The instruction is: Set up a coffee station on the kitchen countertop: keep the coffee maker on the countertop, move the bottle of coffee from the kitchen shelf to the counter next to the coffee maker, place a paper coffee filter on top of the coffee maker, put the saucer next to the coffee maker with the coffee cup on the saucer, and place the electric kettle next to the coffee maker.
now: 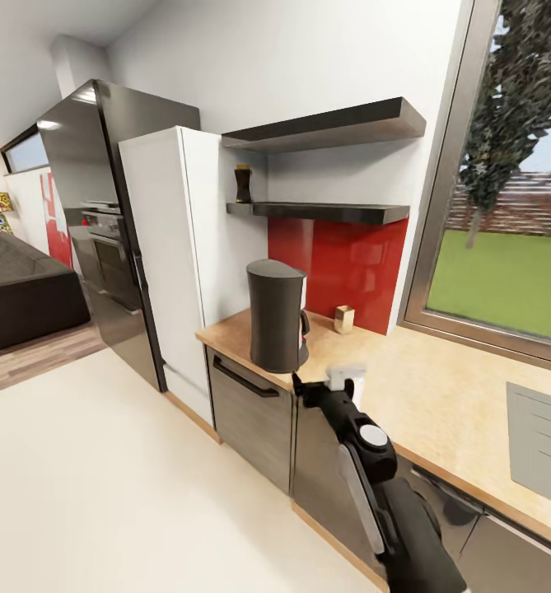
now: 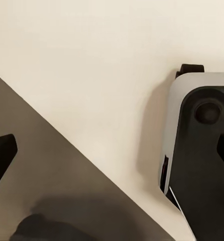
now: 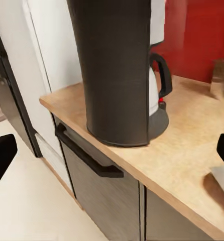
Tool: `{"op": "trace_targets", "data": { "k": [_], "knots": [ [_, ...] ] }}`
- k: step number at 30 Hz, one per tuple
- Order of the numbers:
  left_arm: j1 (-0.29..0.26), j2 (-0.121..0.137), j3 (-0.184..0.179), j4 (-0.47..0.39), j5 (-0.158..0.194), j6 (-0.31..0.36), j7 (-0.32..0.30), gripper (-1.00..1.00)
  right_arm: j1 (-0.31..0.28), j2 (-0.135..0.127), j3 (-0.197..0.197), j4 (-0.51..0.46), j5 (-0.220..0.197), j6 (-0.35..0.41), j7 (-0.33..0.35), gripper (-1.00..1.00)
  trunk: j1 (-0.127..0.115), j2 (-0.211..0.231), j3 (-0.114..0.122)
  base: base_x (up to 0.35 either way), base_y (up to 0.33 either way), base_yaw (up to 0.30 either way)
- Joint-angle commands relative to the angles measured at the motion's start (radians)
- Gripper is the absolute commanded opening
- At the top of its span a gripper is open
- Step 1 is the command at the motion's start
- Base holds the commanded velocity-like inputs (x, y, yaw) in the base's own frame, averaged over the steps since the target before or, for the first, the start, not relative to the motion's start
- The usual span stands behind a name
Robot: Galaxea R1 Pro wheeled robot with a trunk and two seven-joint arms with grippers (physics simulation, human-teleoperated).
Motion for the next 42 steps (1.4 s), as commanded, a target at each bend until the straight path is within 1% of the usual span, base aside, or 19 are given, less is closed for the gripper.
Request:
{"op": "trace_targets", "data": {
  "k": [1,2,4,6,8,12,15,17,18,20,21,22,23,26,33,35,37,39,42],
  "knots": [
    [0.0,0.0,0.008,-0.002,-0.01,0.006,0.001,1.0,-0.014,0.0,-0.002,-0.001,-0.001,0.007,-0.017,1.0,0.0,-0.001,-0.001,0.0,0.0,0.0],
    [0.0,0.001,0.008,-0.001,-0.01,0.007,0.001,1.0,-0.034,0.0,-0.011,0.0,-0.001,0.008,-0.04,1.0,0.0,-0.001,-0.001,0.0,0.0,0.0],
    [0.0,0.001,0.008,-0.001,-0.01,0.01,0.001,1.0,-0.067,0.0,-0.042,0.002,0.0,0.01,-0.071,1.0,0.0,-0.001,-0.001,0.0,0.0,0.0],
    [0.0,0.001,0.008,-0.001,-0.01,0.014,0.001,1.0,-0.087,0.0,-0.081,0.008,0.0,0.016,-0.083,1.0,0.0,-0.001,-0.001,0.0,0.0,0.0],
    [0.0,0.001,0.008,-0.001,-0.01,0.016,0.001,1.0,-0.096,0.0,-0.103,0.012,0.001,0.038,-0.087,1.0,0.0,-0.001,-0.001,0.011,0.0,0.0],
    [0.001,0.003,0.009,-0.001,-0.01,0.018,0.001,1.0,-0.102,0.0,-0.116,0.033,-0.001,0.086,-0.087,1.0,0.0,-0.001,-0.001,0.122,0.0,0.0],
    [0.002,0.003,0.009,0.0,-0.01,0.018,0.001,1.0,-0.103,-0.019,-0.118,0.042,-0.002,0.095,-0.082,1.0,0.0,-0.001,-0.001,0.246,-0.029,0.0],
    [0.002,0.003,0.009,-0.001,-0.01,0.019,0.001,1.0,-0.103,-0.037,-0.118,0.044,-0.002,0.097,-0.062,1.0,0.0,-0.001,-0.001,0.292,-0.095,0.0],
    [0.002,0.003,0.009,0.0,-0.01,0.019,0.001,1.0,-0.103,-0.053,-0.118,0.045,-0.002,0.098,-0.041,1.0,0.0,-0.001,-0.001,0.303,-0.114,0.0],
    [0.002,0.003,0.009,0.0,-0.01,0.019,0.001,1.0,-0.103,-0.089,-0.118,0.049,0.0,0.098,0.021,1.0,0.0,-0.001,-0.001,0.308,-0.123,0.0],
    [0.002,0.003,0.009,0.0,-0.01,0.019,0.001,1.0,-0.103,-0.098,-0.118,0.049,0.0,0.098,0.037,1.0,0.0,-0.001,-0.001,0.311,-0.126,0.0],
    [0.002,0.003,0.009,0.0,-0.01,0.019,0.001,1.0,-0.103,-0.12,-0.119,0.051,0.001,0.098,0.079,1.0,0.0,-0.001,-0.001,0.312,-0.129,0.0],
    [0.002,0.003,0.009,0.0,-0.01,0.019,0.001,1.0,-0.103,-0.13,-0.119,0.051,0.001,0.098,0.096,1.0,0.0,-0.001,-0.001,0.313,-0.137,0.0],
    [0.002,0.003,0.009,-0.001,-0.01,0.019,0.001,1.0,-0.103,-0.145,-0.12,0.051,0.003,0.099,0.121,1.0,0.0,-0.001,-0.001,0.306,-0.17,0.0],
    [0.002,0.003,0.008,0.0,-0.01,0.019,0.001,1.0,-0.103,-0.153,-0.119,0.051,0.004,0.1,0.13,1.0,0.0,-0.001,-0.001,0.257,-0.179,0.0],
    [0.002,0.003,0.008,0.0,-0.01,0.019,0.001,1.0,-0.103,-0.167,-0.119,0.051,0.004,0.1,0.131,1.0,0.0,-0.001,-0.001,0.076,-0.055,0.0],
    [0.002,0.003,0.008,0.0,-0.01,0.019,0.001,1.0,-0.103,-0.193,-0.117,0.053,0.002,0.1,0.134,1.0,0.0,-0.001,-0.001,0.031,-0.023,0.0],
    [0.01,0.003,0.009,0.0,-0.01,0.019,0.001,1.0,-0.103,-0.223,-0.115,0.055,0.002,0.1,0.156,1.0,0.0,-0.001,-0.001,0.013,-0.009,0.0],
    [0.018,0.003,0.01,-0.001,-0.01,0.019,0.001,1.0,-0.103,-0.277,-0.115,0.058,0.005,0.1,0.245,1.0,0.0,-0.001,-0.001,0.004,-0.003,0.0]
  ]
}}
